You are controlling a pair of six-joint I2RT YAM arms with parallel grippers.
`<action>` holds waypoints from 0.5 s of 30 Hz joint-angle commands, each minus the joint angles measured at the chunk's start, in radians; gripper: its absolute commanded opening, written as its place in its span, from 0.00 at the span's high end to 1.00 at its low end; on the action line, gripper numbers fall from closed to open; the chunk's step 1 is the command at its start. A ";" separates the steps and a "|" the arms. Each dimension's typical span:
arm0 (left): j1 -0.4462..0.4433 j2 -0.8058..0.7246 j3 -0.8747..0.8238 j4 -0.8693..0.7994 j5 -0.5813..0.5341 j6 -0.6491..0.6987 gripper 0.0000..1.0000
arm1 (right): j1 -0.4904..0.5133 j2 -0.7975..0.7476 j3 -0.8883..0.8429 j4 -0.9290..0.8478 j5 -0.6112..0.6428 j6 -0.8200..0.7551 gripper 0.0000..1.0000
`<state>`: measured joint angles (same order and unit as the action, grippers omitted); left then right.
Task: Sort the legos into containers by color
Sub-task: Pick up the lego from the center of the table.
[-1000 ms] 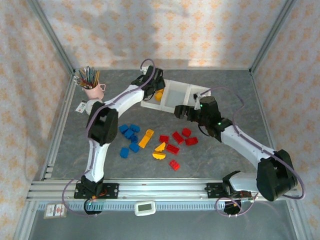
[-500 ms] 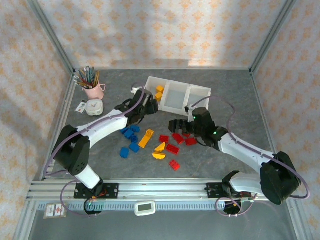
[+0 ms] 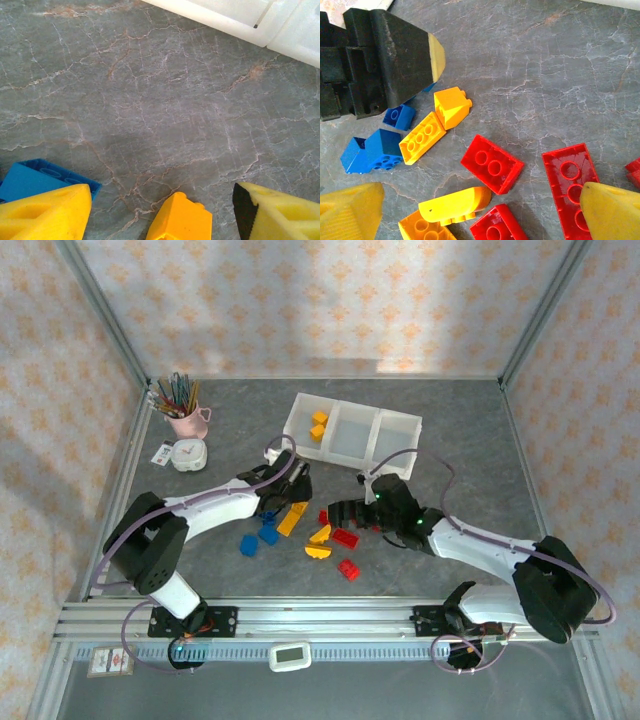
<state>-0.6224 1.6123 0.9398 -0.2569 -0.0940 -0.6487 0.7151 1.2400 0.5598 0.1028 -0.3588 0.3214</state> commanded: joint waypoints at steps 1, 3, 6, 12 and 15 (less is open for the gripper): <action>-0.013 0.041 0.008 -0.030 -0.037 -0.016 0.22 | 0.006 -0.005 -0.013 0.043 0.027 0.016 0.00; -0.014 0.056 0.012 -0.035 -0.030 -0.011 0.21 | 0.006 -0.008 -0.012 0.042 0.028 0.015 0.00; -0.019 0.074 0.023 -0.033 -0.016 -0.013 0.21 | 0.006 -0.006 -0.015 0.043 0.036 0.012 0.00; -0.045 0.090 0.043 -0.015 -0.001 0.002 0.23 | 0.006 0.001 -0.014 0.041 0.040 0.012 0.00; -0.052 0.092 0.051 -0.020 0.013 0.007 0.25 | 0.006 -0.002 -0.017 0.040 0.049 0.010 0.00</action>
<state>-0.6666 1.6844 0.9684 -0.2543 -0.0975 -0.6537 0.7155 1.2400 0.5510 0.1211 -0.3420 0.3260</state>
